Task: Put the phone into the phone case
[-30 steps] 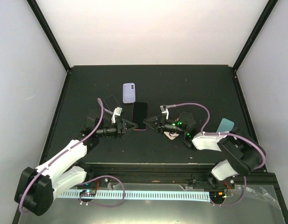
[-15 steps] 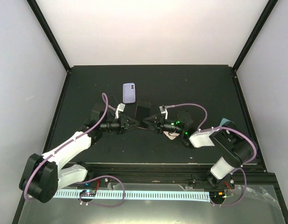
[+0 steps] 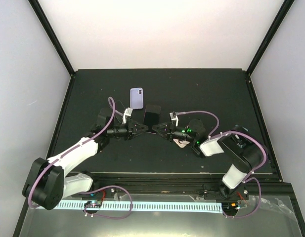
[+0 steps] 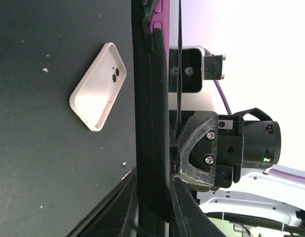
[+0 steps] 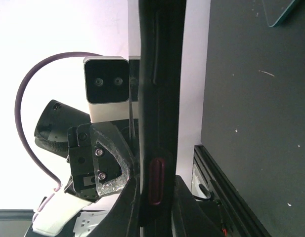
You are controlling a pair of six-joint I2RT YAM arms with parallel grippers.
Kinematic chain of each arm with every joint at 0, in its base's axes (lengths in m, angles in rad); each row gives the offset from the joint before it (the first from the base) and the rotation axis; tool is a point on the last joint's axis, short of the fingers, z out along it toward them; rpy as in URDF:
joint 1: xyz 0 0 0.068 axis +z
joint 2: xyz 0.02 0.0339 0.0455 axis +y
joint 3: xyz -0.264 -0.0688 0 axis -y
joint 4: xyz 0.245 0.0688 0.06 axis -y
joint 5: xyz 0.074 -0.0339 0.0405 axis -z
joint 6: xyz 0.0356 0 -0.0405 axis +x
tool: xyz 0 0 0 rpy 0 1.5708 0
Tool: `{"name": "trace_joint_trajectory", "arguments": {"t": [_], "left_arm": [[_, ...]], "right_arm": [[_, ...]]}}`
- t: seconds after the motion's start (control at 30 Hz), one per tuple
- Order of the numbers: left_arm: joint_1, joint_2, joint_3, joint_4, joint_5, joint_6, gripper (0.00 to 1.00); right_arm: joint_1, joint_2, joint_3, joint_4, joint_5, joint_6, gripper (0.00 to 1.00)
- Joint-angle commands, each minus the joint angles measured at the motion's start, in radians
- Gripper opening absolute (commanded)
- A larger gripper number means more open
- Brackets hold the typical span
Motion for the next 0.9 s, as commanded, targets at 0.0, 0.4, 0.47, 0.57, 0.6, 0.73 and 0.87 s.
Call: {"name": "trace_joint_trajectory", "arguments": {"t": [0.0,0.4,0.47,0.57,0.6,0.73,0.87], "left_arm": [[-0.008,0.032,0.03,-0.057,-0.12,0.122,0.06],[0.09,-0.058,0.07,-0.236,-0.197,0.301,0.66],[0.108,-0.061,0.093,-0.215,-0.153,0.327,0.69],[0.112,-0.055,0.142,-0.236,-0.133,0.382,0.71],[0.114,-0.046,0.151,-0.236,-0.119,0.391,0.71],[0.115,0.017,0.153,-0.164,-0.026,0.361,0.71],[0.114,0.076,0.136,-0.06,0.026,0.3,0.68]], "right_arm": [[0.015,0.033,0.053,0.003,-0.037,-0.014,0.01],[-0.049,-0.056,0.088,-0.287,-0.197,-0.319,0.01],[-0.049,-0.084,0.094,-0.337,-0.245,-0.366,0.01],[-0.048,-0.118,0.083,-0.309,-0.287,-0.362,0.01],[-0.049,-0.128,0.081,-0.3,-0.294,-0.359,0.01],[-0.047,-0.144,0.086,-0.289,-0.313,-0.343,0.01],[-0.044,-0.133,0.091,-0.228,-0.315,-0.302,0.01]]}}
